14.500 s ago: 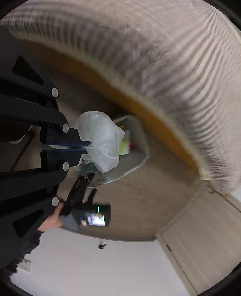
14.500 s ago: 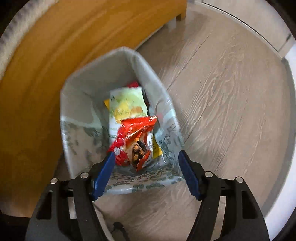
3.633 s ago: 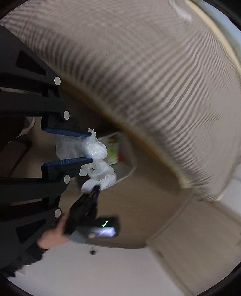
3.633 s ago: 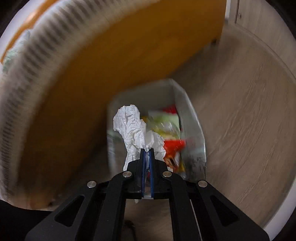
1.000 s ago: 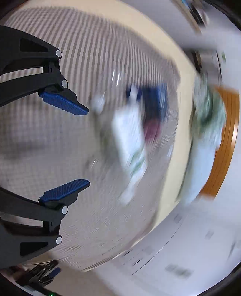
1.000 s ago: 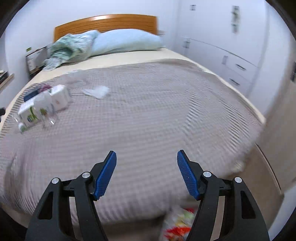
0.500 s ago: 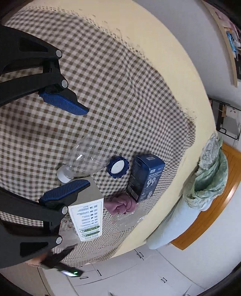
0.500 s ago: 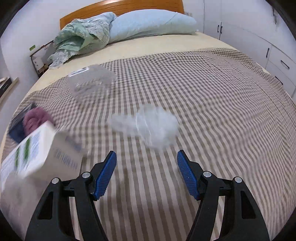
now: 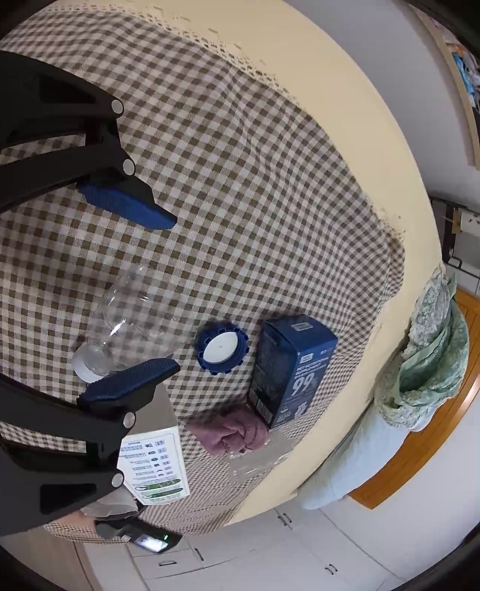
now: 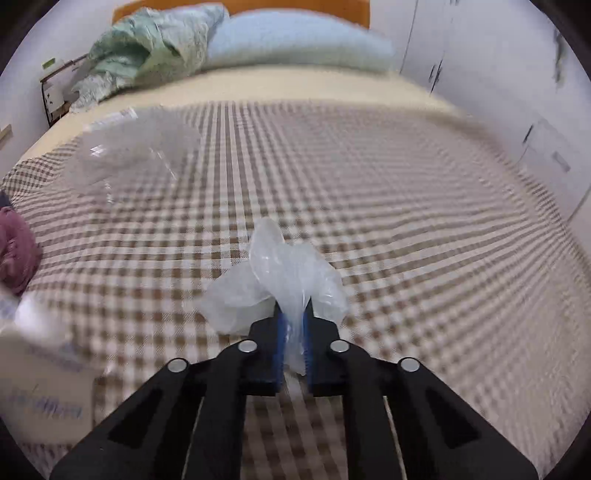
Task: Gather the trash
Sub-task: 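Grasp the clear plastic bag with the right gripper while the left grasps the clear plastic cup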
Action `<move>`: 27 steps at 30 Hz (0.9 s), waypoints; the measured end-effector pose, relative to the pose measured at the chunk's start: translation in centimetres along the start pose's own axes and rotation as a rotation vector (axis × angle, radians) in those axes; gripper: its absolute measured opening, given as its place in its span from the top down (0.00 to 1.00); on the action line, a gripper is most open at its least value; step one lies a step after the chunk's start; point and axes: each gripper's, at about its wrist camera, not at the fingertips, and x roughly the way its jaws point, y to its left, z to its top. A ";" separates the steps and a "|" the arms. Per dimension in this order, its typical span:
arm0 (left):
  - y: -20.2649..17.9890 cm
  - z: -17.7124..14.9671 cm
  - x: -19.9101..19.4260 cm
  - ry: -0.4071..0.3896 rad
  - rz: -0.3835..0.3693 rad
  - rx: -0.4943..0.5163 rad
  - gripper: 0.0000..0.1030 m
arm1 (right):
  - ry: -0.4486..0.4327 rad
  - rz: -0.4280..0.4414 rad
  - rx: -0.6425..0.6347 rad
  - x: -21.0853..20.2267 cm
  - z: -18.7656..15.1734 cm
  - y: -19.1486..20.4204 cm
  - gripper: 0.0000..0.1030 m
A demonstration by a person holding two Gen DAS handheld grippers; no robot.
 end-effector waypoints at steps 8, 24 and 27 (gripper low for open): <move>-1.6 -1.0 0.6 0.015 -0.069 0.065 0.32 | -0.173 0.099 0.244 -15.4 -6.1 -2.7 0.93; -14.3 -5.7 -4.4 -0.007 -0.356 0.222 0.34 | -0.243 0.258 0.388 -21.1 -10.6 -6.2 0.93; -17.9 -6.9 -1.0 0.055 -0.291 0.242 0.37 | -0.233 0.273 0.383 -20.9 -10.8 -6.4 0.93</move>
